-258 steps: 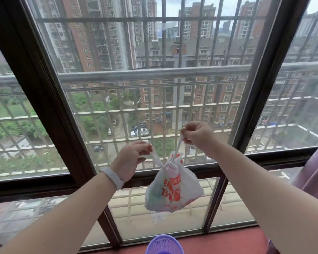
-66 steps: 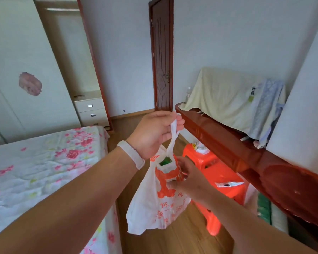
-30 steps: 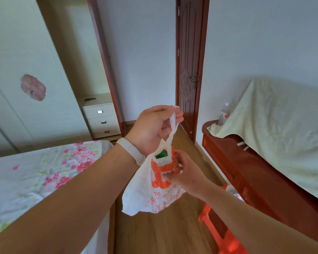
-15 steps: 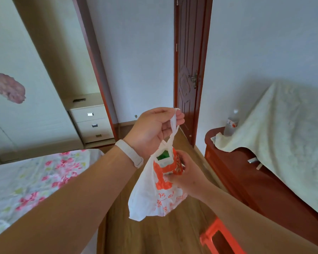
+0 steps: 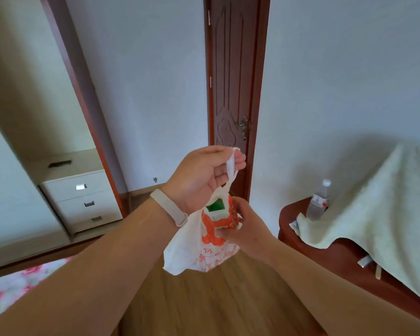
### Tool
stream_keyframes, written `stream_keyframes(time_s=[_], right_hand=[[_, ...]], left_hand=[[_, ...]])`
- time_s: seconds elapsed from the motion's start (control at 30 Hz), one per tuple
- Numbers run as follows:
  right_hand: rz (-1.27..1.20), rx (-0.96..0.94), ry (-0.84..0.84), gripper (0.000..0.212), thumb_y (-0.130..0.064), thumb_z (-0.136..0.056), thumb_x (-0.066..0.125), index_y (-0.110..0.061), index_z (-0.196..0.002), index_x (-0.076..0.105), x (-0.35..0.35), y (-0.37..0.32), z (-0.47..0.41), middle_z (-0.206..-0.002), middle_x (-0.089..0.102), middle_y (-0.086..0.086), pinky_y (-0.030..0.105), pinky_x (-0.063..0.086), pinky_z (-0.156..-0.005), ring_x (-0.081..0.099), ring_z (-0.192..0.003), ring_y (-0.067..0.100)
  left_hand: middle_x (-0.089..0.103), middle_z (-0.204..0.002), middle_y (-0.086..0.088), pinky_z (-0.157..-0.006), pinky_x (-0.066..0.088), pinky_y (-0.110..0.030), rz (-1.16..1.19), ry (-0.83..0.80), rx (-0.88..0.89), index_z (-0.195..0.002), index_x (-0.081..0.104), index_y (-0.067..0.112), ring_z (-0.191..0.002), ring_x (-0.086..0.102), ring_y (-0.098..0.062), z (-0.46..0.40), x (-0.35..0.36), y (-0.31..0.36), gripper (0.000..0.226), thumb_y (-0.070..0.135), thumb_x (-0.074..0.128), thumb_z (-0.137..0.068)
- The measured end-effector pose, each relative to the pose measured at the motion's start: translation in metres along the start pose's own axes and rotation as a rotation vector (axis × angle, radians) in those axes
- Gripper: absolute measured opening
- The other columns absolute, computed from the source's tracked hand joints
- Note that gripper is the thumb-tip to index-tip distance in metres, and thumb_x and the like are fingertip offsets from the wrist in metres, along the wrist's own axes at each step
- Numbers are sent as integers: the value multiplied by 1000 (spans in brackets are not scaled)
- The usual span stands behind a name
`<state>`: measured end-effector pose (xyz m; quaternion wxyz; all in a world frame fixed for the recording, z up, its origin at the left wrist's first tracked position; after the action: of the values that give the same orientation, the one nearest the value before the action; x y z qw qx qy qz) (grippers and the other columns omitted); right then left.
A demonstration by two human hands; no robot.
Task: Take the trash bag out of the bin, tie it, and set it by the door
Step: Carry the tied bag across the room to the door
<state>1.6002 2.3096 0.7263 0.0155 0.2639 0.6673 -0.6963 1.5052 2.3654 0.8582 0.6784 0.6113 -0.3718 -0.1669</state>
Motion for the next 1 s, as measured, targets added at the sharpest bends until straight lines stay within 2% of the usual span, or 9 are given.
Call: stream_keyframes(time_s=[0.07, 0.17, 0.37, 0.47, 0.6, 0.7, 0.83, 0.93, 1.0], right_hand=[[-6, 3, 6, 50, -25, -76, 80, -45, -104, 43, 6, -4, -29, -100, 54, -31, 3, 47, -60, 57, -85, -9], [-15, 5, 26, 51, -27, -76, 80, -52, -97, 42, 16, -3, -72, -98, 54, -32, 5, 46, -60, 57, -85, -9], [-5, 79, 19, 60, -36, -73, 81, -50, -110, 36, 34, 28, -160, -100, 53, -33, 12, 47, -74, 55, -85, -9], [-14, 98, -23, 65, -39, -73, 81, -52, -114, 33, 39, 42, -212, -97, 50, -37, 5, 45, -60, 54, -81, -10], [-42, 115, -50, 68, -39, -70, 83, -52, -116, 34, 43, 56, -288, -101, 52, -33, 25, 49, -88, 54, -87, -7], [-66, 113, -33, 67, -37, -71, 82, -51, -116, 35, 39, 57, -338, -101, 53, -33, 29, 48, -92, 54, -88, -8], [-71, 77, 37, 65, -36, -71, 83, -50, -115, 37, 29, 48, -400, -102, 53, -32, 23, 49, -88, 56, -90, -8], [-78, 58, 83, 53, -33, -71, 83, -49, -102, 44, 25, 35, -437, -98, 54, -33, 3, 46, -63, 58, -82, -20], [-96, 50, 107, 53, -29, -71, 83, -49, -101, 44, 24, 31, -461, -97, 55, -31, -1, 42, -55, 53, -81, -30]], left_hand=[[74, -104, -13, -91, 54, -32, -2, -4, -3, -100, 68, 3, -99, 71, -23, -22, -15, 4, 17, 9, 54, -94], [74, -104, -13, -92, 53, -33, 9, -6, 0, -102, 68, 3, -100, 70, -24, -58, -38, 7, 18, 10, 53, -94], [74, -103, -11, -93, 53, -33, 4, 8, -38, -105, 68, 4, -100, 70, -24, -144, -86, -5, 20, 11, 52, -95], [75, -97, -10, -93, 53, -34, -1, 31, -52, -98, 70, 5, -99, 71, -24, -195, -113, -11, 19, 11, 52, -95], [76, -91, -10, -89, 55, -33, -13, 47, -87, -92, 70, 4, -94, 71, -24, -266, -142, -11, 19, 10, 52, -94], [76, -88, -9, -88, 55, -32, -30, 38, -106, -91, 71, 4, -92, 72, -23, -314, -155, -3, 20, 9, 52, -94], [76, -87, -8, -92, 53, -34, -28, 2, -67, -91, 70, 5, -92, 71, -22, -365, -170, 14, 21, 9, 50, -95], [76, -88, -7, -95, 52, -35, -3, -37, -60, -92, 70, 5, -92, 71, -21, -397, -183, 26, 22, 10, 49, -96], [76, -91, -8, -95, 52, -35, 3, -71, -55, -94, 70, 6, -94, 71, -22, -421, -194, 32, 21, 11, 50, -96]])
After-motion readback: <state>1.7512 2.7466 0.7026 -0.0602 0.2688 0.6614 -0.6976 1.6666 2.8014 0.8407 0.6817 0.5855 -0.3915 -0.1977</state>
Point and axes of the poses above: each hand's wrist, its own z-axis away from the middle knuckle, its own x-axis out of the palm, y = z × x, the point moved 5 cm from there along -z, towards the middle knuckle
